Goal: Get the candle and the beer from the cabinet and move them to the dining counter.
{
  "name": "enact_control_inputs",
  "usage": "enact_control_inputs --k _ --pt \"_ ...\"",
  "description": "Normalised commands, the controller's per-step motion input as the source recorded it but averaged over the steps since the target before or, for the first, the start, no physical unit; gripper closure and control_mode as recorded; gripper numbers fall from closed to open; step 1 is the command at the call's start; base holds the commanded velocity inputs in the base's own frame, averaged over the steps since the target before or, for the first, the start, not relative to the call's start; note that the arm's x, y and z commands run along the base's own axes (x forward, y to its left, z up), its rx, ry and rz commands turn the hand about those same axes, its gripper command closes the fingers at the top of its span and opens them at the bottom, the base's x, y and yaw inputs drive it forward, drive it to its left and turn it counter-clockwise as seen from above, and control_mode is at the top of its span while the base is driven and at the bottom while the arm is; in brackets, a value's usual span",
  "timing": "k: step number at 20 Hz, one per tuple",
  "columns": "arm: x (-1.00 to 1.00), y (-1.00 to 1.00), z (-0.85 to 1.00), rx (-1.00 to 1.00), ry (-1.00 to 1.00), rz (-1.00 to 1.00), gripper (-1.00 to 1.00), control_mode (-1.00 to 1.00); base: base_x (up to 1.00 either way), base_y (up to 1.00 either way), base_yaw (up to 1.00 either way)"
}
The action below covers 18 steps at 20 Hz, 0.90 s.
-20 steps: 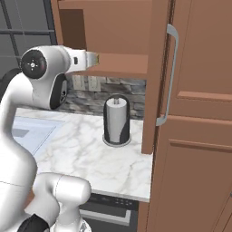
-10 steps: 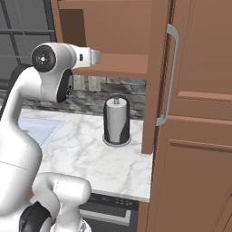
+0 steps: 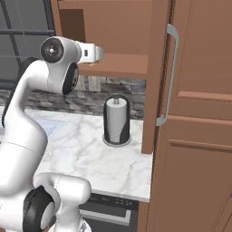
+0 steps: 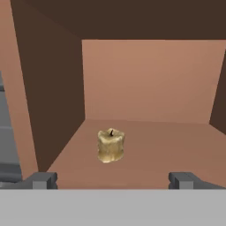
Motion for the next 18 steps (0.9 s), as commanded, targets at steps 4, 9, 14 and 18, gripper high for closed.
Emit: enact_control_inputs --k 4,9,14,18 --pt "0.34 0.0 0.0 0.0 0.08 0.01 -1.0 -1.0 0.0 0.0 0.0" --pt "0.37 0.01 0.0 0.0 0.12 0.01 -1.0 -1.0 0.0 0.0 0.0" --pt "0.29 0.0 -0.1 0.0 0.06 0.04 -1.0 -1.0 0.0 0.0 0.0" --pt "0.3 0.0 -0.27 0.0 0.0 0.05 -1.0 -1.0 0.0 0.0 0.0"
